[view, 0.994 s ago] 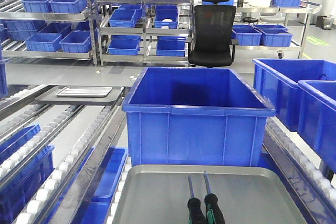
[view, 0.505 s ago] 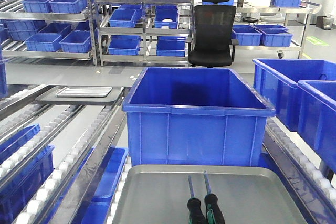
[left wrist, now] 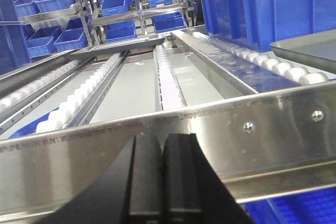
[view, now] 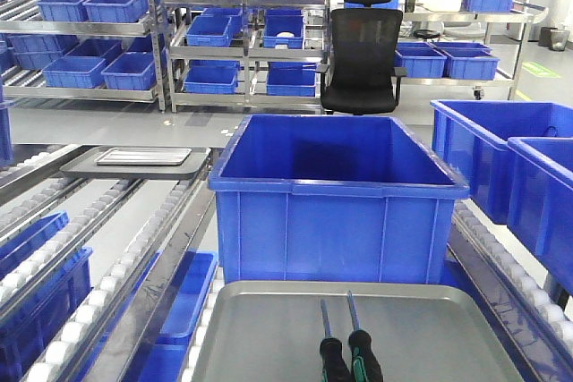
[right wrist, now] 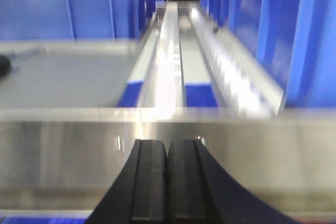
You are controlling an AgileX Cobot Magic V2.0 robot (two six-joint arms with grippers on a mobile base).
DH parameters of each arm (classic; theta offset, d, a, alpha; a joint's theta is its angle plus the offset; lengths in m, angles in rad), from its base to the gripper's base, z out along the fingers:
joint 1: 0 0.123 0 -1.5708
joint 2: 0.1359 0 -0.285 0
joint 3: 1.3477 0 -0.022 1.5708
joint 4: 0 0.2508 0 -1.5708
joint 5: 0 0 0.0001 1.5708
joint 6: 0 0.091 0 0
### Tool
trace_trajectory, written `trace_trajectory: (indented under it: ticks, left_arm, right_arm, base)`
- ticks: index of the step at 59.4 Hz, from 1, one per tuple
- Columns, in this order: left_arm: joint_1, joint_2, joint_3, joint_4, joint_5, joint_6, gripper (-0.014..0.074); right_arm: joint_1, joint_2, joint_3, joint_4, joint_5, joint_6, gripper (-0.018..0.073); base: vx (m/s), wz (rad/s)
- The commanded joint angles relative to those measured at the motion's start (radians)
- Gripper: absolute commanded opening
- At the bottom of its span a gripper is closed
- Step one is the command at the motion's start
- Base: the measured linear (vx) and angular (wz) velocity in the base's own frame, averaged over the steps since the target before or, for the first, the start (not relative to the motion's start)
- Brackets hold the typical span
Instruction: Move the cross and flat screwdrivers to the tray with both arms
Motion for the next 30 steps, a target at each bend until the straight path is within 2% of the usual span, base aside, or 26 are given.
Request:
trace_trajectory:
  ticks: [1, 4, 8, 20, 30]
  left_arm:
    - [0.001, -0.004, -0.023, -0.006, -0.074, -0.005, 0.0003]
    - [0.001, -0.004, -0.023, -0.006, -0.074, -0.005, 0.0003]
    - [0.001, -0.004, -0.023, -0.006, -0.073, -0.005, 0.0003]
    - [0.001, -0.004, -0.023, -0.006, -0.073, -0.005, 0.0003]
    - [0.001, -0.004, -0.023, -0.006, -0.073, -0.005, 0.0003]
  right_arm:
    - [-0.003, -0.049, 0.036, -0.014, -0.15, 0.029, -0.0008]
    - [-0.003, -0.098, 0.03, -0.011, -0.102, 0.022, -0.0008]
    - [-0.002, -0.086, 0.031, -0.003, -0.115, -0.004, -0.0008]
    - [-0.002, -0.091, 0.032, 0.101, -0.119, -0.024, -0.0008]
    - [-0.003, -0.091, 0.032, 0.1, -0.119, -0.024, -0.0008]
  base:
    - [0.0, 0.0]
    - [0.0, 0.0]
    - [0.0, 0.0]
    - [0.0, 0.0]
    - [0.0, 0.0]
